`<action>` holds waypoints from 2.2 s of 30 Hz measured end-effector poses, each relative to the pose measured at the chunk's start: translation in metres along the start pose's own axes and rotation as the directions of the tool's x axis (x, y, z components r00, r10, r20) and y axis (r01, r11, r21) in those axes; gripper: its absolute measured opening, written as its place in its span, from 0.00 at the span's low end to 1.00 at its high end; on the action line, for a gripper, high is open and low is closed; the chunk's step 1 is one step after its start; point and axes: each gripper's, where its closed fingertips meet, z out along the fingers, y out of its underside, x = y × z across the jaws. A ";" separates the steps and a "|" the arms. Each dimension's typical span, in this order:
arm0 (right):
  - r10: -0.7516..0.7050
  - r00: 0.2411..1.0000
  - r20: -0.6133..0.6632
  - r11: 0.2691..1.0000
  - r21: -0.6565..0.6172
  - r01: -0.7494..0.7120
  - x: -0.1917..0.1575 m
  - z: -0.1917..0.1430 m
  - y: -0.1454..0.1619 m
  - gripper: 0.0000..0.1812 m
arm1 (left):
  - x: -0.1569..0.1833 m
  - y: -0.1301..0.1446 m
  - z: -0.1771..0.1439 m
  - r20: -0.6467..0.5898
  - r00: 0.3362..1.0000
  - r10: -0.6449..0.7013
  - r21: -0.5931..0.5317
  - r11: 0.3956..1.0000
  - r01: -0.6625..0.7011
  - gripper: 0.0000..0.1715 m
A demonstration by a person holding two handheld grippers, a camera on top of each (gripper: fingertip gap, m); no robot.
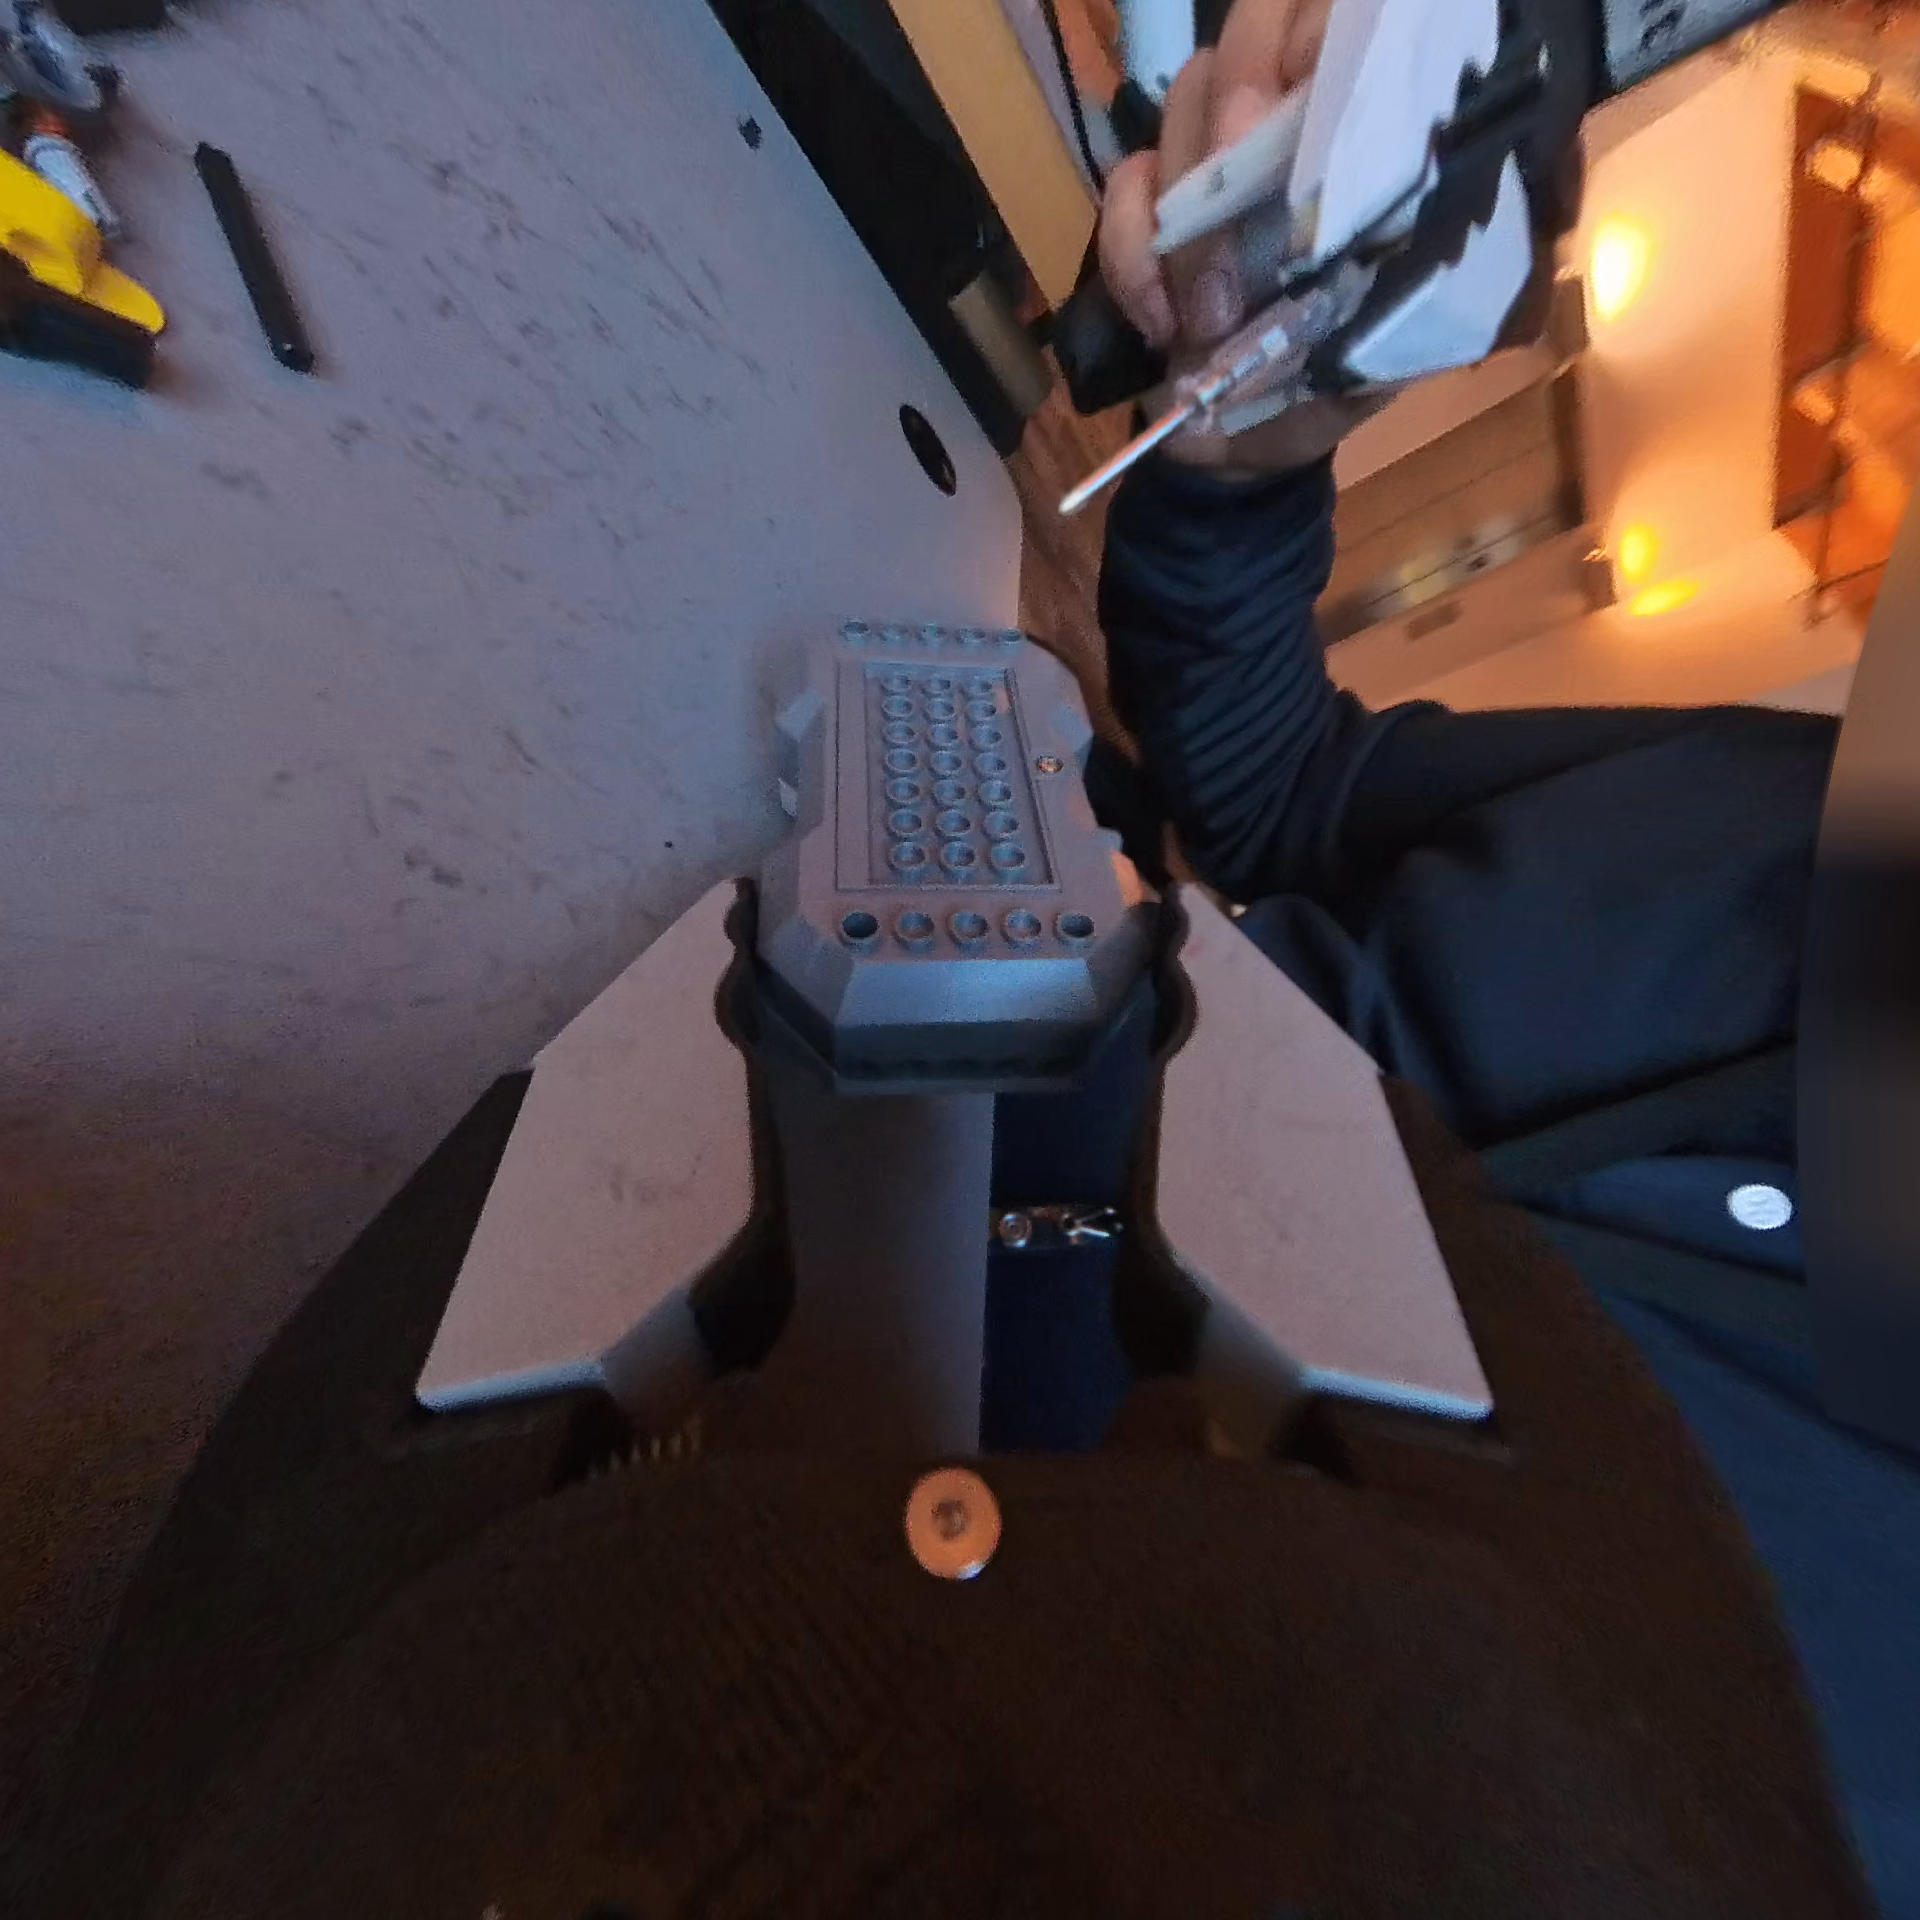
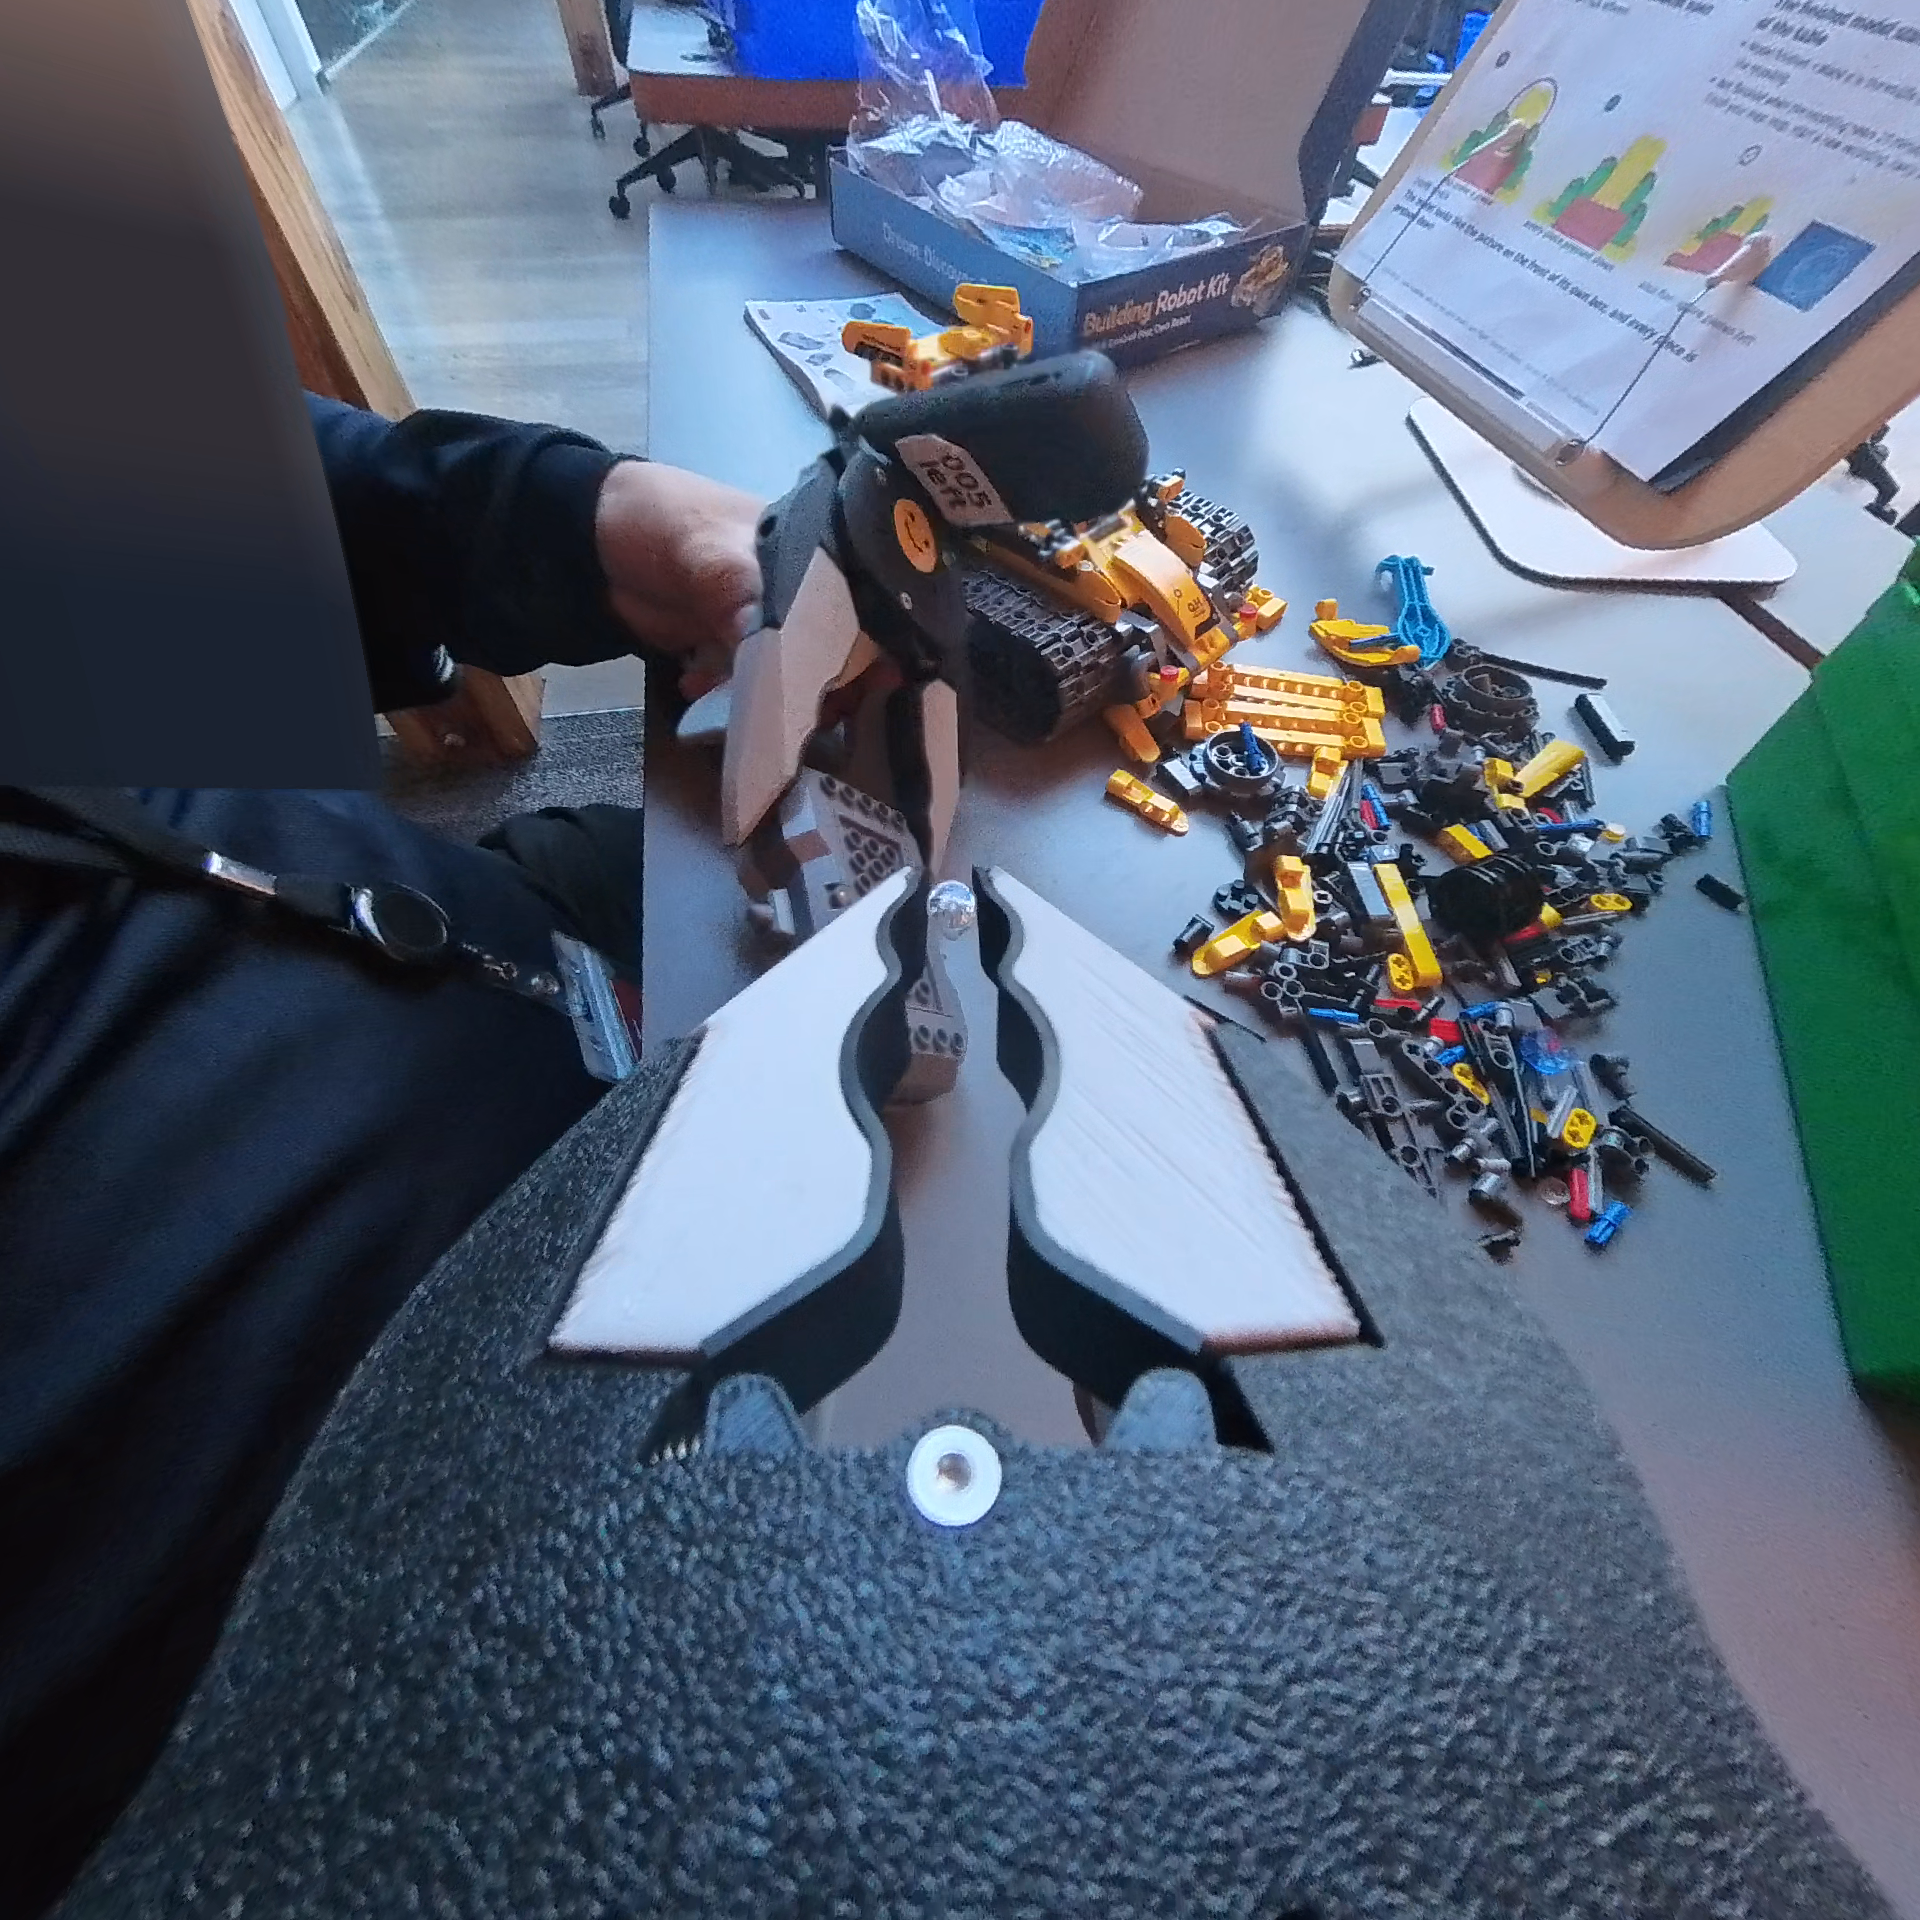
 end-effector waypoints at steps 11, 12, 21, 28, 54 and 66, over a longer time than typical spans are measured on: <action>-0.032 0.998 0.057 0.999 -0.015 0.033 -0.022 0.017 -0.003 0.05 | -0.002 -0.002 0.000 -0.002 1.000 -0.018 0.011 1.000 0.018 0.43; -0.037 0.998 0.060 0.999 -0.022 0.038 -0.023 0.020 -0.002 0.05 | -0.002 -0.002 0.000 -0.002 1.000 -0.017 0.011 1.000 0.017 0.43; -0.035 0.999 -0.003 0.999 -0.026 0.035 -0.009 0.013 0.002 0.05 | 0.000 -0.001 0.000 0.008 0.999 0.031 0.009 0.999 -0.031 0.43; 0.014 0.998 -0.069 0.998 -0.058 -0.018 0.013 0.007 0.022 0.05 | -0.014 0.015 0.003 0.255 0.841 0.477 -0.217 0.876 -0.431 0.42; -0.341 0.938 -0.063 0.912 -0.263 0.314 -0.006 0.034 0.093 0.07 | -0.020 0.019 0.003 0.300 0.800 0.519 -0.272 0.851 -0.450 0.43; -0.260 0.965 -0.023 0.921 -0.305 0.241 -0.014 0.030 0.098 0.21 | -0.018 0.023 0.004 0.304 0.746 0.593 -0.306 0.802 -0.513 0.42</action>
